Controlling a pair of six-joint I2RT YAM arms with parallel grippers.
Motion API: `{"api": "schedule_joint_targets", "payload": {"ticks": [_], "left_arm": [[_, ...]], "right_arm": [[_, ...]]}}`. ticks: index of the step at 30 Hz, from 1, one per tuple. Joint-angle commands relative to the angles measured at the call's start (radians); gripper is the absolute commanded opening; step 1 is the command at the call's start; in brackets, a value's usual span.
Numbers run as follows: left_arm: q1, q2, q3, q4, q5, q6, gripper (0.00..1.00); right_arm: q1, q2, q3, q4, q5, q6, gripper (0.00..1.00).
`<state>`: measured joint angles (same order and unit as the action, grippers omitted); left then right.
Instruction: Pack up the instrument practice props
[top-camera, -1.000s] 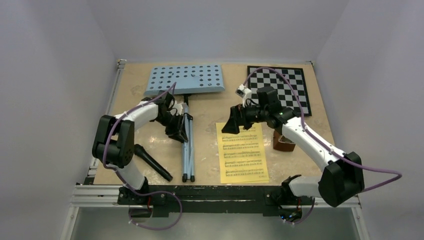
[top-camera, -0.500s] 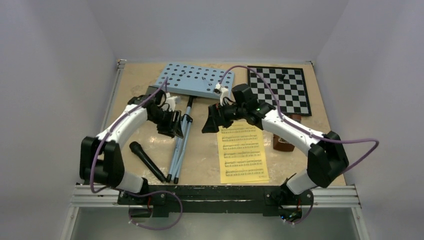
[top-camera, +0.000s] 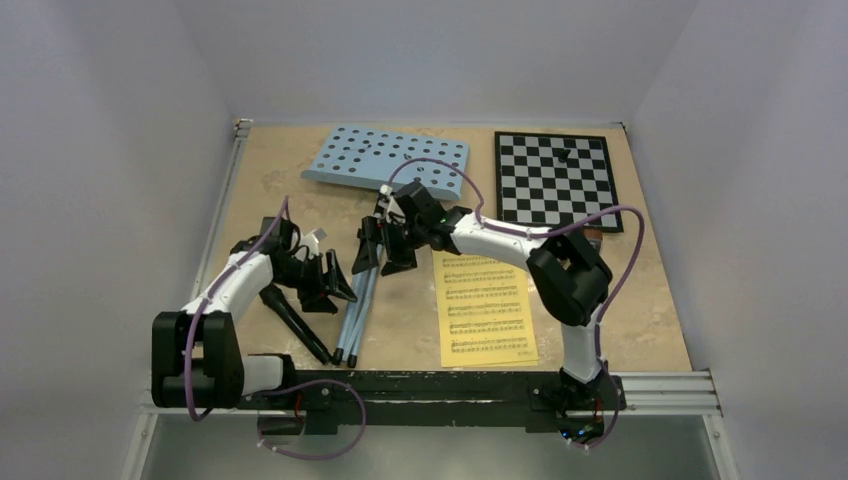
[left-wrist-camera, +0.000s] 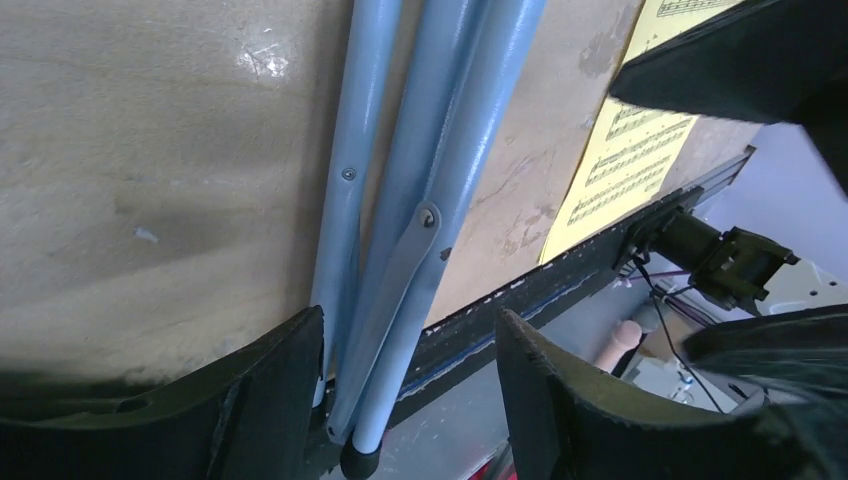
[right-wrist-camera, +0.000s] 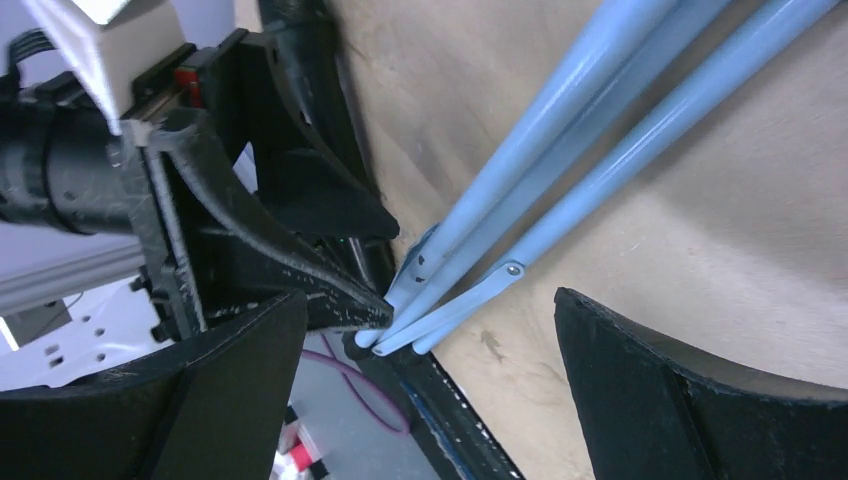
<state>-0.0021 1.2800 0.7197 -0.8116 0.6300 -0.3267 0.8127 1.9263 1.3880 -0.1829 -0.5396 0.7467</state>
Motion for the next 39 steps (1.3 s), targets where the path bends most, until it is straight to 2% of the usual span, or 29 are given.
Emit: {"api": "schedule_joint_targets", "payload": {"ticks": [1,5,9,11,13,16,20,22,25,26,27,28,29,32,35,39], "left_arm": [[0.002,0.001,-0.076,0.186,0.097,-0.075,0.68],[0.002,0.062,-0.132,0.273,0.105,-0.097,0.69],[0.002,0.151,-0.148,0.323,0.124,-0.14,0.61],[0.002,0.193,-0.139,0.307,0.109,-0.144,0.55],[0.002,0.225,-0.124,0.28,0.095,-0.14,0.52],[0.002,0.243,-0.113,0.263,0.085,-0.139,0.52],[0.002,0.228,-0.113,0.266,0.081,-0.14,0.57],[0.002,0.198,-0.097,0.246,0.086,-0.111,0.62],[0.002,0.125,-0.04,0.15,0.098,-0.061,0.69],[0.002,0.098,-0.02,0.114,0.109,-0.052,0.71],[0.002,0.073,0.004,0.07,0.114,-0.039,0.78],[0.002,0.046,0.04,0.028,0.111,-0.031,0.95],[0.002,0.023,0.068,-0.014,0.1,-0.027,0.99],[0.027,-0.061,0.151,-0.089,0.088,-0.006,0.99],[0.027,-0.136,0.27,-0.127,0.027,0.003,0.99],[0.028,-0.151,0.496,-0.118,-0.091,0.064,0.99]], "right_arm": [[0.042,0.039,0.054,-0.009,0.062,0.133,0.99],[0.056,0.087,0.057,-0.036,0.095,0.16,0.99],[0.068,0.157,0.076,0.004,0.105,0.168,0.97],[0.075,0.194,0.097,-0.026,0.136,0.175,0.92],[0.08,0.23,0.116,-0.059,0.156,0.174,0.82],[0.083,0.268,0.122,-0.127,0.199,0.157,0.66],[0.081,0.273,0.091,-0.169,0.237,0.136,0.6],[0.077,0.235,0.08,-0.106,0.199,0.093,0.66],[0.054,0.153,0.106,-0.052,0.117,0.011,0.83],[0.044,0.113,0.117,-0.073,0.12,-0.016,0.93],[0.03,0.071,0.125,-0.101,0.134,-0.041,0.98],[0.015,0.011,0.126,-0.139,0.162,-0.061,0.99],[0.0,-0.037,0.13,-0.18,0.191,-0.084,0.99],[-0.058,-0.158,0.145,-0.279,0.204,-0.182,0.99],[-0.105,-0.26,0.214,-0.447,0.234,-0.268,0.99],[-0.137,-0.346,0.395,-0.695,0.455,-0.379,0.99]]}}
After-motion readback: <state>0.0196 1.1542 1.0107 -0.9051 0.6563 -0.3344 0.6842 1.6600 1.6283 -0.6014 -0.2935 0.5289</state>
